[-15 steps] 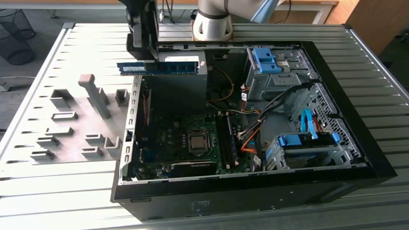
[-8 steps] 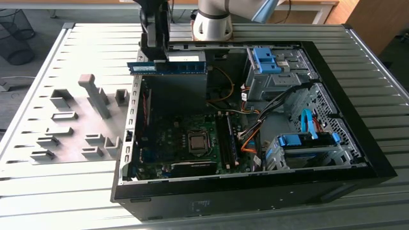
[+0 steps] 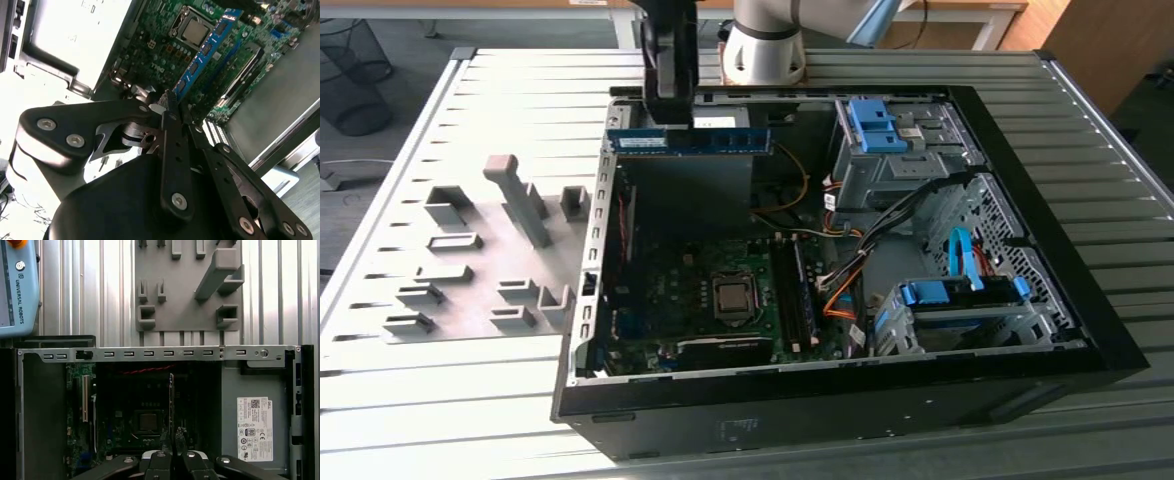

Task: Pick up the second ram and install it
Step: 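Pick up the second ram and move it above second insertion slot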

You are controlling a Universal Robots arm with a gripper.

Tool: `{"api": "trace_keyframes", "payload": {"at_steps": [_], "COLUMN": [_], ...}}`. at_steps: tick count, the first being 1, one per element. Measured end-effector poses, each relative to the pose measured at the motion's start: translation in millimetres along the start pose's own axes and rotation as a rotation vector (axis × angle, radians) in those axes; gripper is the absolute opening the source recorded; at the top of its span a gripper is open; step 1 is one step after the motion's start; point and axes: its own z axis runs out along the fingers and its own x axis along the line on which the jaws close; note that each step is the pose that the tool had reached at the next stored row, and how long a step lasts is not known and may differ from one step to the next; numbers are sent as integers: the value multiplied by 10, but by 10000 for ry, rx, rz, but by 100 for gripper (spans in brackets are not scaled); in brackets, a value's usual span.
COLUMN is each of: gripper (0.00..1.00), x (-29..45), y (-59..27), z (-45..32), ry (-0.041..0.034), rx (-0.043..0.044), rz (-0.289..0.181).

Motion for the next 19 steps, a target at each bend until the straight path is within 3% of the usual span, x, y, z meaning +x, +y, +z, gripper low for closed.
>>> {"api": "trace_keyframes", "payload": {"at_steps": [19], "gripper": [14], "x": [-18], "y": [-411], "z": [-3], "ry": [1], "rx": [0], "rz": [-70]}}
